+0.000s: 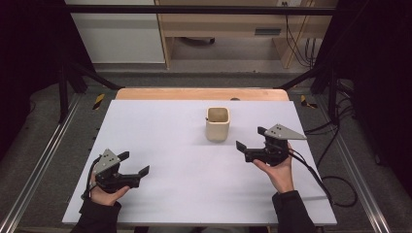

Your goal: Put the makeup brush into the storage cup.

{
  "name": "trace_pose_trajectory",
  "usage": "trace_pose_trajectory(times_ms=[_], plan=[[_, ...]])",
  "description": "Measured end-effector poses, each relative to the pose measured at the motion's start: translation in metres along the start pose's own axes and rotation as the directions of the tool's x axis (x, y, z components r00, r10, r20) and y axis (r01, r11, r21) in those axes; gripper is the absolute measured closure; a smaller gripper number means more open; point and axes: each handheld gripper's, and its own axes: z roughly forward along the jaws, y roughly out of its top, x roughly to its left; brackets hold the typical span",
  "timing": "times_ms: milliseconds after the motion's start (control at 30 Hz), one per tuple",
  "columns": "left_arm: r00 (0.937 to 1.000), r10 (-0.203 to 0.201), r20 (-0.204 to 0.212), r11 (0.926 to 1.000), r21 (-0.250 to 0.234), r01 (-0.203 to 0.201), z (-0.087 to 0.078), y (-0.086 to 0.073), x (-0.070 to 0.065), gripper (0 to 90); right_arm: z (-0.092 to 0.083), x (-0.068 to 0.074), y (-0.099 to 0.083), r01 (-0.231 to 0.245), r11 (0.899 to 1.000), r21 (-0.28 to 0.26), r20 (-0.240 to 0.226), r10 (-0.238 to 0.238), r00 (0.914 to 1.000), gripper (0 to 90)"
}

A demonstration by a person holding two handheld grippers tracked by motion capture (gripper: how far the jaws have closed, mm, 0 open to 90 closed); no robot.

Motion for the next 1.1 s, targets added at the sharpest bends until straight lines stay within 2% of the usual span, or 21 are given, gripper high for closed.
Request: trace_pose_trajectory(times_ms=[133,400,700,1100], plan=[[1.0,0.005,0.001,1.0,-0.001,-0.005,-0.001,0.001,0.0,6.7,-0.008,-0.002,-0.01,-0.002,1.0,0.011,0.008,0.002,1.0,4.3],[1.0,-0.004,-0.001,1.0,-0.002,0.004,0.0,0.0,0.0,6.8,-0.026,-0.003,-0.022,-0.007,1.0,-0.01,-0.003,0.007,1.0,3.7],[1.0,-0.01,-0.002,0.9999,-0.006,0.01,-0.002,0.0,0.001,6.7,-0.044,-0.011,-0.046,-0.015,1.0,-0.007,0.012,0.015,0.9998,3.5],[0.9999,-0.017,-0.002,0.9998,0.003,0.017,0.001,-0.003,0.002,6.8,-0.051,-0.015,-0.061,-0.027,1.0,0.004,0.028,0.026,0.9993,3.4]])
